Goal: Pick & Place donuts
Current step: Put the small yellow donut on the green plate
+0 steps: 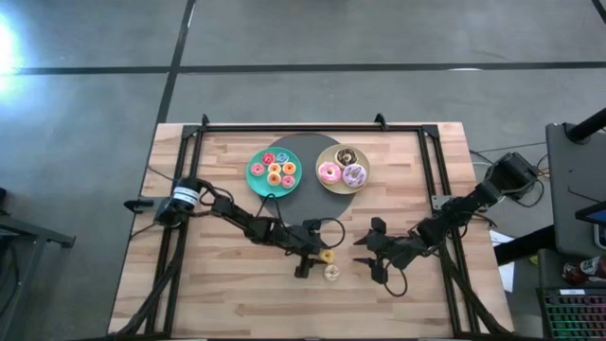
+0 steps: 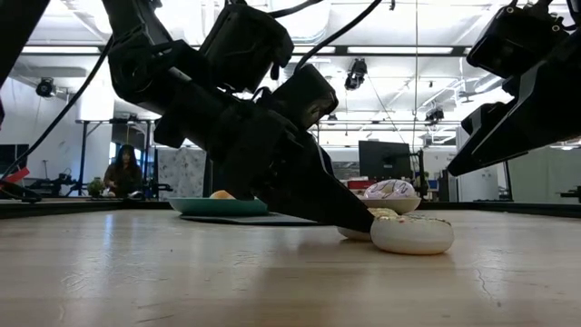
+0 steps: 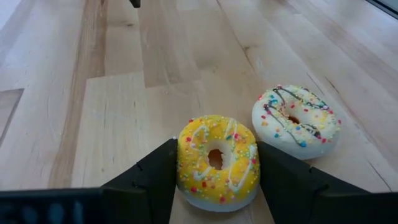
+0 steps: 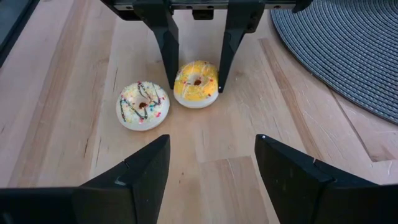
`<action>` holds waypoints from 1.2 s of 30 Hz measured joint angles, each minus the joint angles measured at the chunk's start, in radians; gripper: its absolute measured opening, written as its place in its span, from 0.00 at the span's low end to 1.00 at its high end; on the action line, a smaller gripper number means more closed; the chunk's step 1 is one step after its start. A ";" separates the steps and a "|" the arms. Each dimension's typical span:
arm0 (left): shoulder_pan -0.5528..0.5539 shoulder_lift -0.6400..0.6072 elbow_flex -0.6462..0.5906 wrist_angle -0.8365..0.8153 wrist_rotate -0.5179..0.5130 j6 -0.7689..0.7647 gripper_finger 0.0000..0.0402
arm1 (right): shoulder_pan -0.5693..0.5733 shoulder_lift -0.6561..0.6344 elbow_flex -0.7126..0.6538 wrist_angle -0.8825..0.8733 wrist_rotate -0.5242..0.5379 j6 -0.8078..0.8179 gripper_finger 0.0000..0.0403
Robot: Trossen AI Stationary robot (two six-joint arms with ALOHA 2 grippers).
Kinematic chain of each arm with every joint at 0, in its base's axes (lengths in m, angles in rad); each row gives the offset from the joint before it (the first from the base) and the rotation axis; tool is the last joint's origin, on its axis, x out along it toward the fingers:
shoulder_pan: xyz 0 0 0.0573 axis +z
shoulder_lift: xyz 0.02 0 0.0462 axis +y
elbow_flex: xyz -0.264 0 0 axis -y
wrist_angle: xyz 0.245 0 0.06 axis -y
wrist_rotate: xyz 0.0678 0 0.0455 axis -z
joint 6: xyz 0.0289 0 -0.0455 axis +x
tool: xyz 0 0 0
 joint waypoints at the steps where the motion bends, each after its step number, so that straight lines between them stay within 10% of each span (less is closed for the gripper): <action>1: 0.000 0.000 0.000 0.000 0.000 0.000 0.45 | 0.000 0.000 0.000 0.000 0.000 0.000 0.56; 18: 0.000 -0.089 -0.006 -0.044 -0.016 0.003 0.45 | 0.000 0.000 0.000 0.005 0.000 0.001 0.56; 36: 0.003 -0.339 -0.008 -0.412 -0.368 0.068 0.45 | 0.000 0.000 -0.001 0.022 0.000 -0.003 0.56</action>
